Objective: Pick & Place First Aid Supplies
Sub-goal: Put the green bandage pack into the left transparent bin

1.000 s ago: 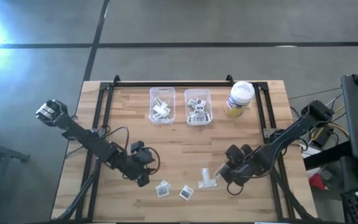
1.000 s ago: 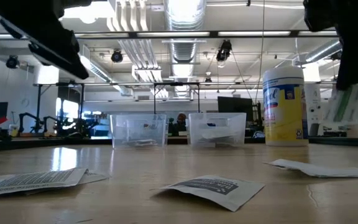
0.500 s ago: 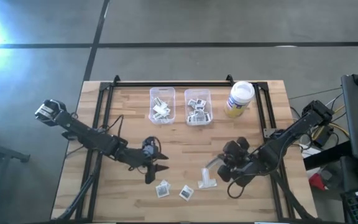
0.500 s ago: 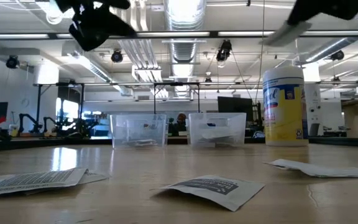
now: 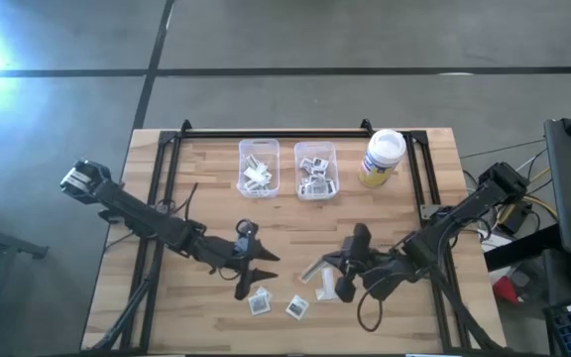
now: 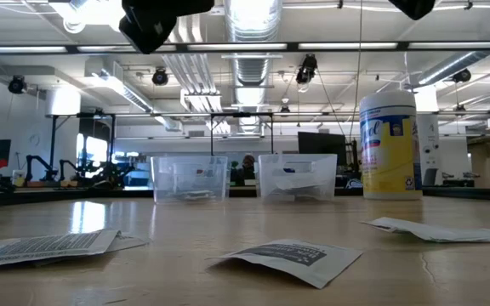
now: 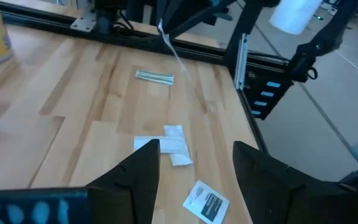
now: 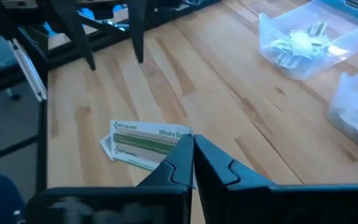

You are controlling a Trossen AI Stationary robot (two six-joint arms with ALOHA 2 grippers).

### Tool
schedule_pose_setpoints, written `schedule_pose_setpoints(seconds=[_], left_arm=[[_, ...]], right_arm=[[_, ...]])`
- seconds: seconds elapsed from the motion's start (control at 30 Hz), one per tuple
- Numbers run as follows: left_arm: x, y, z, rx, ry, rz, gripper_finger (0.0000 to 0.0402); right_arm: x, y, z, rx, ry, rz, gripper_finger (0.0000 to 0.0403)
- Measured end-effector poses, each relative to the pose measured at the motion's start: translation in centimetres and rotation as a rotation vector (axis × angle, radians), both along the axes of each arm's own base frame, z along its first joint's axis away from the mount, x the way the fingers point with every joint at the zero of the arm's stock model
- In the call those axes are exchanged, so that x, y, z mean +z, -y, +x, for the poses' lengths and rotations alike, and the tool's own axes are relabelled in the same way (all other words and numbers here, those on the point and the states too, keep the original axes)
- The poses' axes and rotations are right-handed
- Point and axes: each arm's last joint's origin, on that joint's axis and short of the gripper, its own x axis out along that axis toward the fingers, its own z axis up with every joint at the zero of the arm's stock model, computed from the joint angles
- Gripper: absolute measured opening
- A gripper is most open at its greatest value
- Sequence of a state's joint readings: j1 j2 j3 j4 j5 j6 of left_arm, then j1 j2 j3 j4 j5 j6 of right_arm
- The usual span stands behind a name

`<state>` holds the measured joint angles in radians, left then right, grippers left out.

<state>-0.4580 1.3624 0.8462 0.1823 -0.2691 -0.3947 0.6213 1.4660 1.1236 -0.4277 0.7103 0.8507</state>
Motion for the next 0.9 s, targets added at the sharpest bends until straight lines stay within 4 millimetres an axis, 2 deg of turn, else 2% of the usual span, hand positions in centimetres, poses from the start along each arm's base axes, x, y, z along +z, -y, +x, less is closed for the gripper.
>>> schedule_pose_setpoints(seconds=[0.27,0.43,0.73,0.9], left_arm=[[-1.2,0.8,1.1,-0.088,0.015,0.027,0.0195],[-2.0,1.1,1.8,-0.070,0.014,-0.010,0.0195],[-3.2,1.4,3.0,-0.032,0.040,-0.099,0.0195],[-3.1,1.1,3.1,0.025,0.032,-0.126,0.0195]], right_arm=[[-1.6,-1.0,2.2,0.023,-0.028,-0.065,0.0008],[-2.5,-1.9,3.5,0.050,-0.054,-0.115,0.0008],[-1.9,-3.2,6.4,0.068,-0.044,-0.196,0.0008],[-1.4,-3.3,7.0,0.067,-0.058,-0.208,0.0008]])
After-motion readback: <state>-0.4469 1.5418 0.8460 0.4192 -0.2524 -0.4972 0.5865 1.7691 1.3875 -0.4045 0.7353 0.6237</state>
